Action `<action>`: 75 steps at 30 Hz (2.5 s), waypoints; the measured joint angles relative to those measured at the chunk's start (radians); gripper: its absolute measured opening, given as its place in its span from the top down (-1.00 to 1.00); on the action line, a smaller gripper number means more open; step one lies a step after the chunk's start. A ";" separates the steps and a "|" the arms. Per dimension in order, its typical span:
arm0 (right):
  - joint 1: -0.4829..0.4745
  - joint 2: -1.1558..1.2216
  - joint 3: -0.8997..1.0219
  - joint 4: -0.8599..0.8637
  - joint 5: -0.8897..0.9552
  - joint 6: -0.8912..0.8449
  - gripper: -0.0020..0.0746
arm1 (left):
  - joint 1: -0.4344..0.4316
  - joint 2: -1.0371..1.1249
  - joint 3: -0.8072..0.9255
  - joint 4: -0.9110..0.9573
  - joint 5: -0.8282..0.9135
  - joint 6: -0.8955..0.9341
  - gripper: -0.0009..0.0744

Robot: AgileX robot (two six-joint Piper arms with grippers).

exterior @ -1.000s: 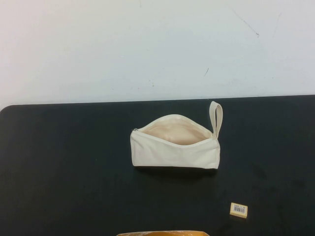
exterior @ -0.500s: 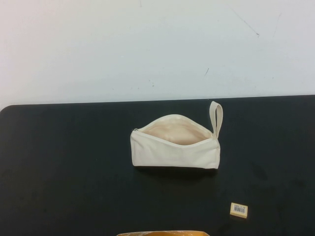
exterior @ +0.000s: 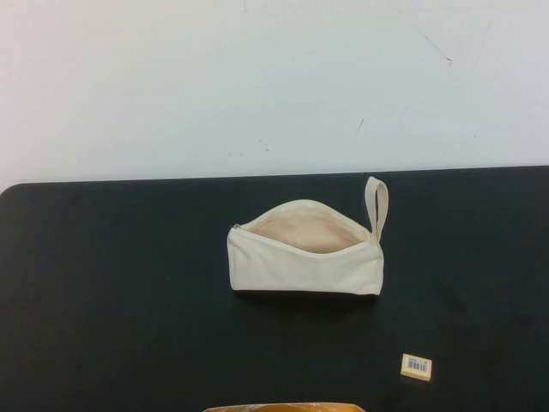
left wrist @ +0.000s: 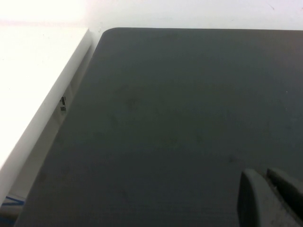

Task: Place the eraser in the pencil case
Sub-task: Pick up the eraser from the table, then place the eraser on the pencil case

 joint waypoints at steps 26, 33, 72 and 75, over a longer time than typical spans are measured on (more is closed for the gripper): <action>0.535 0.810 -0.169 -0.440 -0.155 0.131 0.55 | 0.000 0.000 0.000 0.000 0.000 0.000 0.98; 0.535 0.953 -0.171 -0.484 -0.260 0.131 -0.24 | 0.000 0.000 0.000 0.000 0.000 0.000 0.98; 0.535 1.028 -0.725 -0.384 -0.244 0.269 0.42 | 0.000 0.000 0.000 0.000 0.000 0.000 0.98; 0.535 1.089 -0.743 -0.342 -0.269 0.269 0.42 | 0.000 0.000 0.000 0.000 0.000 0.000 0.98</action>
